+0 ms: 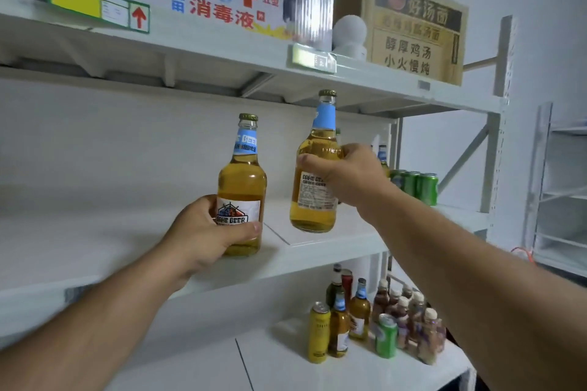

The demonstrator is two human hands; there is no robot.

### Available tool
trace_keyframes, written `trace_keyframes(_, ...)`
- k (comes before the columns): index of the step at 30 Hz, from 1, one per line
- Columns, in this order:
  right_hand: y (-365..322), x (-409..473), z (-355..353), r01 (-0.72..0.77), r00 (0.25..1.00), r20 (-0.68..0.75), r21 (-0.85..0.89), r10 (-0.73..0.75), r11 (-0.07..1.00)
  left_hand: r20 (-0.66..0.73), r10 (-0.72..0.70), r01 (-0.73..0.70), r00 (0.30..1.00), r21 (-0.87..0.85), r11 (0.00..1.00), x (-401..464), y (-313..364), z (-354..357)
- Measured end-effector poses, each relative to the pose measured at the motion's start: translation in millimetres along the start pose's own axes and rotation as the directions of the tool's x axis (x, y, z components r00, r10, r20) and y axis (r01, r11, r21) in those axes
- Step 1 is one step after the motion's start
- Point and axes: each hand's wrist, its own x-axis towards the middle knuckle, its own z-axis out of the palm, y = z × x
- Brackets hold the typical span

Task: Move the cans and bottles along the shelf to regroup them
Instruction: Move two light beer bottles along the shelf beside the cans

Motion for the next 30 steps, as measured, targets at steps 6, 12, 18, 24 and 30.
trace_keyframes(6, 38, 16, -88, -0.012, 0.999, -0.053, -0.064, 0.009, 0.998, 0.041, 0.012, -0.011, 0.999, -0.022, 1.0, 13, 19, 101)
trace_keyframes(12, 73, 44, -155, -0.042, 0.993, -0.118, -0.112, 0.028, 0.993, 0.093, 0.023, -0.021, 0.995, -0.026, 0.999, 29, 39, 183)
trace_keyframes(18, 110, 86, -198, -0.056, 0.985, -0.171, -0.113, 0.036, 0.992, 0.141, 0.02, -0.017, 0.99, -0.023, 1.0, 66, 45, 244)
trace_keyframes(24, 150, 135, -219, -0.064, 0.982, -0.187, -0.148, 0.036, 0.987, 0.148, 0.03, -0.024, 0.989, -0.042, 0.999, 122, 39, 290)
trace_keyframes(30, 190, 197, -228, -0.078, 0.98, -0.195, -0.173, 0.043, 0.982, 0.148, 0.02, -0.016, 0.989, -0.03, 0.999, 181, 42, 331)
